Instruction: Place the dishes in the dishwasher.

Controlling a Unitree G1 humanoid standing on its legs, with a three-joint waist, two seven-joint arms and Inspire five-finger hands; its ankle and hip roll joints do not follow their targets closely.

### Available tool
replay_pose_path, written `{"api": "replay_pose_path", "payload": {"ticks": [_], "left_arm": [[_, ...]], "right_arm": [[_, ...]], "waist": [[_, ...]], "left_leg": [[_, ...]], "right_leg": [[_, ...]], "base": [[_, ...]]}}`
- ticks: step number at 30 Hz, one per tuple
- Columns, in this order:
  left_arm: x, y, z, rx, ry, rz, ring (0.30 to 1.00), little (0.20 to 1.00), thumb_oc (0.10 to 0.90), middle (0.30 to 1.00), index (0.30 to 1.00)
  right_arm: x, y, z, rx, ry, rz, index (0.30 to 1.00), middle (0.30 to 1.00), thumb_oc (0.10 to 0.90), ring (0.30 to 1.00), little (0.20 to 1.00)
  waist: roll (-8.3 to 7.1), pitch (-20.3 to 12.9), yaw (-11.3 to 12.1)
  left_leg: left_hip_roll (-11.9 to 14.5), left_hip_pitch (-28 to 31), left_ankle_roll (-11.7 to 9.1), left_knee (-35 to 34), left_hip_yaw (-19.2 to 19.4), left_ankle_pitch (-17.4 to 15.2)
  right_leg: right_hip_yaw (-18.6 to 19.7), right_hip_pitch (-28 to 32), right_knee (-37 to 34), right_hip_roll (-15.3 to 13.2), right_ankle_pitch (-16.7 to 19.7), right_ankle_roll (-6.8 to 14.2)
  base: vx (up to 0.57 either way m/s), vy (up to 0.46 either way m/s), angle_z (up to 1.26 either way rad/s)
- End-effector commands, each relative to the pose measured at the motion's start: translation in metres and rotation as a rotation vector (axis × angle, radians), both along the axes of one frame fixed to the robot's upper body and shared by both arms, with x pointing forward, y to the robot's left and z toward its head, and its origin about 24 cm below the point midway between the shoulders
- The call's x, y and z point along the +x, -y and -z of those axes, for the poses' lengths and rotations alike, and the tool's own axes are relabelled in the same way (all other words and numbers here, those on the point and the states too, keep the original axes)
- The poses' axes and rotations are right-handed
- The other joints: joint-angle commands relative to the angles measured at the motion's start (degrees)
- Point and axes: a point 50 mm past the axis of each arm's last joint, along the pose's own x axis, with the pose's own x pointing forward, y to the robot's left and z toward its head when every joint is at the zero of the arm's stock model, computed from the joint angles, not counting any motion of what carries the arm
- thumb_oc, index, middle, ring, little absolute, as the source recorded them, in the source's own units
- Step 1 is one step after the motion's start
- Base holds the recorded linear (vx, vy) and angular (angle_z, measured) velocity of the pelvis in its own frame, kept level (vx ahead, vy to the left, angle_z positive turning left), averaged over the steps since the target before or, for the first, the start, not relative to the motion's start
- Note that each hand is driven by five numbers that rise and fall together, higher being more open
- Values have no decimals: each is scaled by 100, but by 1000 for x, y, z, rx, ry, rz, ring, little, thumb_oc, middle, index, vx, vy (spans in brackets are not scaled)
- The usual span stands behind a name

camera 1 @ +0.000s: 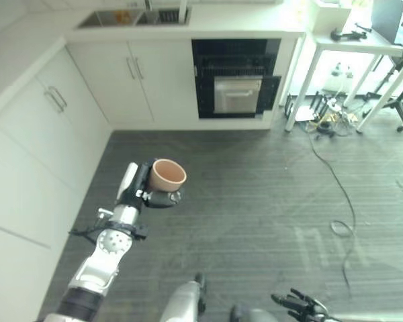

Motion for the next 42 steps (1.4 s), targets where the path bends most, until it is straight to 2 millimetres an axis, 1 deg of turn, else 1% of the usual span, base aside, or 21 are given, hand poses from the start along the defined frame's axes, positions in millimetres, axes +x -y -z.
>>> {"api": "replay_pose_path", "payload": {"ticks": [1, 3, 6, 7, 8, 10, 13, 17, 21, 22, 23, 27, 28, 30, 32, 33, 34, 36, 37, 40, 42], "left_arm": [[0, 3, -67, 73, 346, 75, 300, 300, 400, 300, 300], [-1, -1, -68, 117, 340, 80, 300, 300, 400, 300, 300], [1, -5, -69, 139, 341, 76, 300, 300, 400, 300, 300], [3, -5, -71, 140, 344, 79, 300, 300, 400, 300, 300], [6, 0, -75, 158, 355, 82, 300, 300, 400, 300, 300], [8, 4, -78, 170, 354, 70, 300, 300, 400, 300, 300], [9, -2, -80, 171, 351, 51, 300, 300, 400, 300, 300], [2, -3, -74, 139, 349, -16, 300, 300, 400, 300, 300], [-2, 0, -73, 89, 365, -47, 300, 300, 400, 300, 300], [0, 2, -74, 89, 376, -44, 300, 300, 400, 300, 300], [0, 0, -74, 91, 375, -51, 300, 300, 400, 300, 300], [-2, -4, -71, 102, 355, -58, 300, 300, 400, 300, 300], [-4, -3, -70, 104, 353, -56, 300, 300, 400, 300, 300], [-5, 0, -69, 103, 370, -38, 300, 300, 400, 300, 300], [-10, -7, -64, 104, 388, -79, 300, 300, 400, 300, 300], [-14, -15, -63, 116, 386, -105, 300, 300, 400, 300, 300], [-15, -19, -63, 127, 382, -109, 300, 300, 400, 300, 300], [-12, -22, -62, 154, 374, -110, 300, 300, 400, 300, 300], [-11, -22, -62, 156, 370, -112, 300, 300, 400, 300, 300], [-8, -22, -65, 152, 380, -109, 300, 300, 400, 300, 300], [-3, -15, -71, 139, 400, -85, 300, 300, 400, 300, 300]], "right_arm": [[-13, -9, 7, -11, -41, 70, 900, 900, 800, 900, 900], [-17, -10, 8, -3, -33, 108, 900, 900, 800, 900, 900], [-20, -12, 8, -25, -34, 74, 900, 900, 800, 900, 900], [-22, -12, 9, -19, -37, 91, 900, 900, 800, 900, 900], [-28, -9, 10, -15, -45, 128, 900, 900, 800, 900, 900], [-36, -8, 11, -24, -60, 151, 900, 900, 800, 900, 900], [-39, -13, 14, -20, -80, 152, 900, 900, 800, 900, 900], [-39, -13, 14, -20, -104, 119, 900, 900, 800, 900, 900], [-39, -3, 11, -45, -85, 130, 900, 900, 800, 900, 900], [-41, 6, 8, -67, -72, 154, 900, 900, 800, 900, 900], [-41, 11, 7, -73, -69, 164, 900, 900, 800, 900, 900], [-39, 14, 6, -72, -79, 164, 900, 900, 800, 900, 900], [-39, 11, 7, -67, -83, 156, 900, 900, 800, 900, 900], [-41, 3, 10, -58, -84, 160, 900, 900, 800, 900, 900], [-38, -6, 12, -62, -88, 108, 900, 900, 800, 900, 900], [-36, -10, 13, -49, -92, 81, 900, 900, 800, 900, 900], [-35, -13, 13, -45, -96, 56, 900, 900, 800, 900, 900], [-34, -17, 14, -38, -98, 49, 900, 900, 800, 900, 900], [-33, -17, 14, -33, -96, 50, 900, 900, 800, 900, 900], [-32, -16, 13, -34, -89, 58, 900, 900, 800, 900, 900], [-37, -13, 13, -38, -90, 87, 900, 900, 800, 900, 900]], "waist": [[-179, -373, -103], [-45, -484, -241], [129, -405, -474], [138, -400, -528], [131, -362, -649], [-164, -319, -837], [-216, -388, -968], [-184, -552, -901], [-193, -541, -924], [-310, -507, -894], [-334, -490, -850], [-171, -378, -588], [-120, -310, -467], [-123, -257, -318], [-77, -398, -200], [-90, -503, -118], [-63, -565, -85], [128, -515, -155], [187, -495, -214], [228, -467, -325], [147, -367, -575]], "left_leg": [[-330, 702, 847, 221, 72, 94], [-179, 1177, 1056, 221, 43, -426], [28, 1693, 1204, 221, -52, -758], [82, 1811, 1189, 221, -66, -838], [221, 2045, 1067, 221, -87, -952], [171, 2344, 944, 221, -26, -1236], [524, 2604, 815, 221, 18, -1532], [1216, 2688, 555, 221, 159, -1327], [1731, 2657, 475, 221, 352, -91], [1481, 2664, 541, 221, 453, 140], [1104, 2626, 657, 221, 407, -84], [-72, 1846, 860, 221, 310, -448], [-283, 1379, 827, 221, 384, -214], [-357, 831, 817, 221, 1004, 114], [-382, 938, 1004, 221, 1137, -147], [-451, 1081, 1195, 221, 980, -437], [-418, 1200, 1316, 221, 874, -591], [-305, 1500, 1452, 221, 298, -804], [-278, 1646, 1435, 221, 61, -857], [-278, 1852, 1373, 221, -221, -927], [-485, 2082, 1343, 221, -704, -1065]], "right_leg": [[-25, 45, -158, 625, 506, 552], [-349, 389, -158, 638, 1038, 805], [-711, -329, 1080, 560, 1329, 989], [-818, -486, 1064, 479, 1330, 983], [-967, -496, 234, 190, 1330, 953], [-398, -1211, -158, -694, 1724, 1293], [73, -1657, -158, -1124, 2124, 1534], [-539, -1295, -158, -961, 1640, 1410], [-839, -888, -158, -487, 1225, 924], [-830, -783, -158, -440, 1148, 796], [-768, -749, -158, -408, 1117, 778], [-556, -518, -158, 72, 954, 737], [-511, -403, -158, 237, 909, 708], [-626, -189, -158, 357, 823, 645], [-699, 43, -158, 564, 562, 611], [-689, 292, -158, 689, 607, 727], [-742, 464, -158, 775, 1205, 906], [-712, -293, 1544, 832, 1645, 1117], [-731, -574, 1638, 735, 1521, 1057], [-750, -744, 924, 535, 1298, 897], [-272, -836, -158, 315, 1487, 920]], "base": [[374, 123, -136], [402, 77, -149], [218, -34, -56], [268, -309, -16], [355, -533, -36], [410, -765, -71], [382, -743, -14], [268, -558, -3], [256, -544, -11], [297, -555, -1], [313, -409, 11], [297, -159, -33], [373, -159, -73], [298, -144, -72], [312, -32, -21], [405, -20, -42], [334, -41, -72], [327, -77, -49], [293, -105, -11], [185, -116, 37], [299, -304, 64]]}}
